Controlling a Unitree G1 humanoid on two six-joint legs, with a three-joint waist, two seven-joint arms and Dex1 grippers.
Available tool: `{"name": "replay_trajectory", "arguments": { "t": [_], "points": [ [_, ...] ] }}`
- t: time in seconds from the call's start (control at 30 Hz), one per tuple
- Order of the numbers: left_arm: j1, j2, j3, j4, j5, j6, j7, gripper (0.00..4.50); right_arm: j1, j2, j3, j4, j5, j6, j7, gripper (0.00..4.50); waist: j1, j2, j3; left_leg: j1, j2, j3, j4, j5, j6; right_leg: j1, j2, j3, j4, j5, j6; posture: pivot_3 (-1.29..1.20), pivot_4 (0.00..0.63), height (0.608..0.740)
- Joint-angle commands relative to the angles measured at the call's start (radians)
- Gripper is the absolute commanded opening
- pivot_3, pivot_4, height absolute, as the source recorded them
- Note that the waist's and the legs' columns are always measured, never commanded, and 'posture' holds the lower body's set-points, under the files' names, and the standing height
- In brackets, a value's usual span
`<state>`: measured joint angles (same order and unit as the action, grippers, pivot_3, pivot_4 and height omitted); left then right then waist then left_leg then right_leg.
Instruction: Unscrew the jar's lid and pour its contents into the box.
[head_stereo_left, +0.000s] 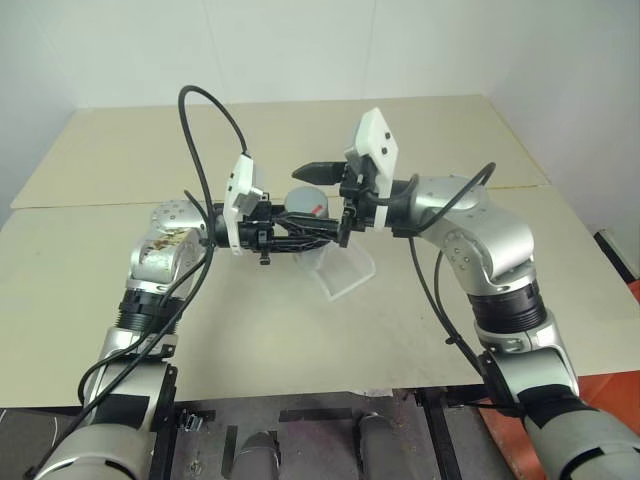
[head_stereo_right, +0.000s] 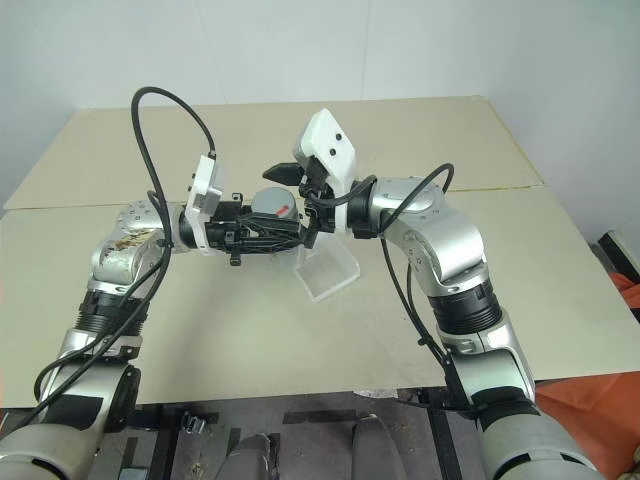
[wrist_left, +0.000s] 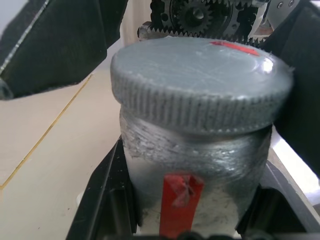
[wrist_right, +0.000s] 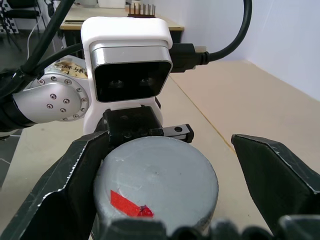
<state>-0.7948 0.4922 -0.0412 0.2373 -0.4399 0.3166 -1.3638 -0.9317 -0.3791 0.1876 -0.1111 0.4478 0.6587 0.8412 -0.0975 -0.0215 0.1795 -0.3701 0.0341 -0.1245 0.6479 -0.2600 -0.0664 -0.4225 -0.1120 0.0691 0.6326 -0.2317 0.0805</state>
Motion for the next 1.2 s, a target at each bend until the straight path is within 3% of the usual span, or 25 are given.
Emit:
{"name": "replay_trajectory", "arguments": {
  "t": [0.03, 0.37, 0.63, 0.93, 1.2],
  "points": [
    [0.021, 0.028, 0.024, -0.057, -0.035, 0.014, -0.015, 1.94, 0.007, -0.055, -0.088, -0.023, -0.001, -0.019, -0.011, 4.45, 0.0, 0.0, 0.0, 0.0, 0.0, 0.0, 0.0, 0.0, 0.0, 0.0, 0.0, 0.0, 0.0, 0.0, 0.0, 0.0, 0.15, 0.74],
    [0.068, 0.074, 0.046, -0.111, -0.062, 0.038, -0.009, 1.94, 0.075, -0.152, -0.156, -0.073, 0.038, 0.002, -0.027, 4.45, 0.005, 0.0, 0.0, 0.0, 0.0, 0.0, 0.0, 0.0, 0.0, 0.0, 0.0, 0.0, -0.001, 0.0, 0.0, 0.0, 0.15, 0.74],
    [0.021, 0.033, 0.024, -0.051, -0.036, 0.01, 0.008, 1.94, 0.075, -0.169, -0.164, -0.139, 0.065, 0.015, -0.014, 4.45, 0.002, 0.0, 0.0, 0.0, 0.0, 0.0, 0.0, 0.0, 0.0, 0.0, 0.0, 0.0, 0.0, 0.0, 0.0, 0.0, 0.15, 0.74],
    [-0.032, -0.03, -0.003, 0.036, -0.002, -0.04, 0.014, 1.94, 0.065, -0.1, -0.112, -0.264, 0.128, 0.071, -0.059, 4.45, -0.001, 0.0, 0.0, 0.0, 0.0, 0.0, 0.0, 0.0, 0.0, 0.0, 0.0, 0.0, 0.0, 0.0, 0.0, 0.0, 0.15, 0.74],
    [-0.034, -0.039, -0.005, 0.039, 0.0, -0.047, 0.006, 1.94, 0.017, -0.028, -0.013, -0.208, 0.034, 0.071, -0.132, 4.45, 0.001, 0.0, 0.0, 0.0, 0.0, 0.0, 0.0, 0.0, 0.0, 0.0, 0.0, 0.0, 0.0, 0.0, 0.0, 0.0, 0.15, 0.74]
  ]
}}
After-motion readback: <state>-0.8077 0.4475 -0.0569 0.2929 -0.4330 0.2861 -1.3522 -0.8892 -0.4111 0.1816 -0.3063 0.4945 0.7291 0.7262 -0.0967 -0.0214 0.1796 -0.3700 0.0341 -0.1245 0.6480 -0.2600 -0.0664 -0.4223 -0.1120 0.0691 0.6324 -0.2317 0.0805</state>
